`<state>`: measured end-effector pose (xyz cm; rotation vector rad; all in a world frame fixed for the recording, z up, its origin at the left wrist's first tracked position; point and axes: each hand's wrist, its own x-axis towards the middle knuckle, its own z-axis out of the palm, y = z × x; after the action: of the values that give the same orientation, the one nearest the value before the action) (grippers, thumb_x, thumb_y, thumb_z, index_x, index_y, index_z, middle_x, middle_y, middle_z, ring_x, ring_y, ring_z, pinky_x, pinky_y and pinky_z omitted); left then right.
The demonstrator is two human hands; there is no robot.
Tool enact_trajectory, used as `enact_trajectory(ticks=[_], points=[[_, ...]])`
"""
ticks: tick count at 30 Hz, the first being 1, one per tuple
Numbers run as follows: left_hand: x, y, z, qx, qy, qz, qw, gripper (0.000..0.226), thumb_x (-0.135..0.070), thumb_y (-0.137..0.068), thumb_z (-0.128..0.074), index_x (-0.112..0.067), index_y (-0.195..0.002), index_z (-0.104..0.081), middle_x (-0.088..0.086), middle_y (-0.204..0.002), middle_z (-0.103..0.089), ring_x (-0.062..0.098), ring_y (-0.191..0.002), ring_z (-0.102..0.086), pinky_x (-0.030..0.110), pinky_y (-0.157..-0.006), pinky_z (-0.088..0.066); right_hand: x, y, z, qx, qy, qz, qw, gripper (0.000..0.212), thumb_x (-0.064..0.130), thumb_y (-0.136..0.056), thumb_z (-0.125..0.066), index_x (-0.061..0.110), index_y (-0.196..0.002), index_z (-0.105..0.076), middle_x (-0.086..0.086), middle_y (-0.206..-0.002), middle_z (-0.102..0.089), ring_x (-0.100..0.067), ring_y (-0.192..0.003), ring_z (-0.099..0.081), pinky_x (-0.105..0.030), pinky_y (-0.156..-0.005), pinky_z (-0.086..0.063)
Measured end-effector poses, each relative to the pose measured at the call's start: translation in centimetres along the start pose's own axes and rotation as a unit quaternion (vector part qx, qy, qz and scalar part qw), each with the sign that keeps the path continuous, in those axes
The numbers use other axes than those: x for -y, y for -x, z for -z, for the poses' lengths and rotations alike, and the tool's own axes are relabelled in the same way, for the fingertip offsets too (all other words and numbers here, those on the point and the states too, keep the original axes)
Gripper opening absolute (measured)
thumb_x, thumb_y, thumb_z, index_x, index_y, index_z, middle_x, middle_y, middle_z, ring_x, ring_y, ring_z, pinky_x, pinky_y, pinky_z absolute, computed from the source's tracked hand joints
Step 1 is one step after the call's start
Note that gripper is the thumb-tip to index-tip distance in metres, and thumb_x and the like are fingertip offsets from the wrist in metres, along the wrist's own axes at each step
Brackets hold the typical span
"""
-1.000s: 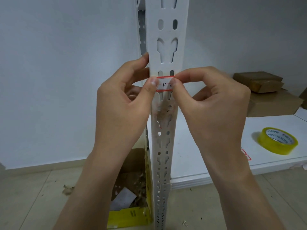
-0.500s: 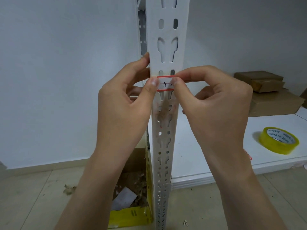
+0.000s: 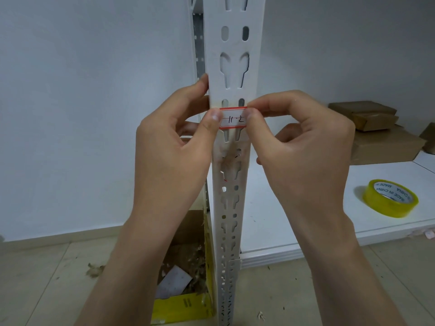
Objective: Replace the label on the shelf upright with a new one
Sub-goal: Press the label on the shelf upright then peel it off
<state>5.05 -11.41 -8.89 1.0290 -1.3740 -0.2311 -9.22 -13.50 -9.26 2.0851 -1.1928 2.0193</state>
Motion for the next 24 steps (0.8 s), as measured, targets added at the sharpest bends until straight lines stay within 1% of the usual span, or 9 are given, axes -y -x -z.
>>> enact_trajectory(ticks=[4, 7, 11, 14, 16, 18, 21, 24], points=[[0.0, -0.01, 0.01, -0.001, -0.005, -0.001, 1.0, 0.042, -0.019, -0.102, -0.063, -0.025, -0.144, -0.06, -0.02, -0.124, -0.071, -0.001, -0.113, -0.07, 0.026, -0.088, -0.064, -0.14, 0.03, -0.14, -0.006, 0.008, 0.014, 1.0, 0.01, 0.029, -0.096, -0.071, 0.022, -0.101, -0.077, 0.021, -0.092, -0.067, 0.006, -0.067, -0.063, -0.019, -0.059, -0.057], [0.05, -0.05, 0.03, -0.001, -0.002, 0.001, 1.0, 0.042, -0.019, -0.102, -0.063, -0.024, -0.144, -0.06, -0.016, -0.127, -0.072, 0.002, -0.115, -0.07, 0.03, -0.09, -0.064, -0.24, 0.02, -0.17, 0.0, 0.009, 0.017, 1.0, 0.009, 0.027, -0.095, -0.071, 0.021, -0.099, -0.077, 0.017, -0.093, -0.07, 0.006, -0.068, -0.061, -0.016, -0.061, -0.053], [0.01, 0.01, 0.08, 0.002, 0.0, -0.003, 1.0, 0.042, -0.017, -0.103, -0.062, -0.023, -0.144, -0.061, -0.015, -0.124, -0.073, 0.002, -0.112, -0.071, 0.028, -0.087, -0.064, -0.16, -0.06, -0.09, 0.011, 0.019, 0.026, 0.999, 0.006, 0.027, -0.093, -0.073, 0.022, -0.094, -0.076, 0.012, -0.093, -0.072, -0.006, -0.062, -0.063, -0.021, -0.055, -0.053], [0.02, 0.04, 0.06, 0.003, -0.006, -0.004, 1.0, 0.042, -0.018, -0.103, -0.062, -0.025, -0.144, -0.06, -0.018, -0.124, -0.072, 0.0, -0.113, -0.07, 0.025, -0.088, -0.063, -0.04, 0.03, 0.11, 0.004, -0.008, 0.011, 1.0, 0.0, 0.026, -0.094, -0.072, 0.026, -0.094, -0.072, 0.02, -0.09, -0.069, -0.008, -0.054, -0.064, -0.024, -0.052, -0.054], [0.04, 0.03, 0.04, 0.003, -0.009, -0.003, 1.0, 0.043, -0.02, -0.103, -0.062, -0.025, -0.145, -0.059, -0.017, -0.126, -0.072, 0.001, -0.115, -0.07, 0.026, -0.089, -0.063, -0.06, 0.09, 0.11, 0.001, -0.01, 0.011, 1.0, 0.001, 0.026, -0.095, -0.071, 0.026, -0.096, -0.072, 0.024, -0.09, -0.066, -0.009, -0.054, -0.065, -0.027, -0.052, -0.055], [0.07, 0.02, 0.0, 0.003, -0.005, -0.002, 1.0, 0.043, -0.019, -0.103, -0.062, -0.024, -0.145, -0.059, -0.014, -0.128, -0.072, 0.004, -0.115, -0.07, 0.029, -0.089, -0.064, -0.15, 0.09, 0.02, -0.004, -0.007, 0.023, 1.0, 0.005, 0.025, -0.095, -0.072, 0.022, -0.096, -0.075, 0.019, -0.089, -0.069, -0.004, -0.06, -0.065, -0.028, -0.054, -0.056], [0.05, 0.05, 0.02, 0.0, 0.002, -0.003, 1.0, 0.042, -0.017, -0.102, -0.063, -0.022, -0.144, -0.06, -0.013, -0.127, -0.073, 0.004, -0.114, -0.071, 0.031, -0.088, -0.064, -0.35, 0.09, -0.14, -0.013, 0.002, 0.048, 0.999, 0.007, 0.023, -0.093, -0.075, 0.016, -0.092, -0.077, 0.008, -0.086, -0.073, -0.01, -0.06, -0.063, -0.03, -0.053, -0.052], [0.02, 0.02, 0.03, -0.002, 0.005, -0.001, 1.0, 0.042, -0.017, -0.102, -0.063, -0.022, -0.144, -0.061, -0.014, -0.126, -0.073, 0.002, -0.114, -0.071, 0.03, -0.088, -0.064, -0.31, 0.06, -0.15, -0.013, -0.001, 0.051, 0.999, 0.007, 0.022, -0.092, -0.075, 0.016, -0.09, -0.077, 0.01, -0.084, -0.069, -0.01, -0.061, -0.062, -0.025, -0.052, -0.05]])
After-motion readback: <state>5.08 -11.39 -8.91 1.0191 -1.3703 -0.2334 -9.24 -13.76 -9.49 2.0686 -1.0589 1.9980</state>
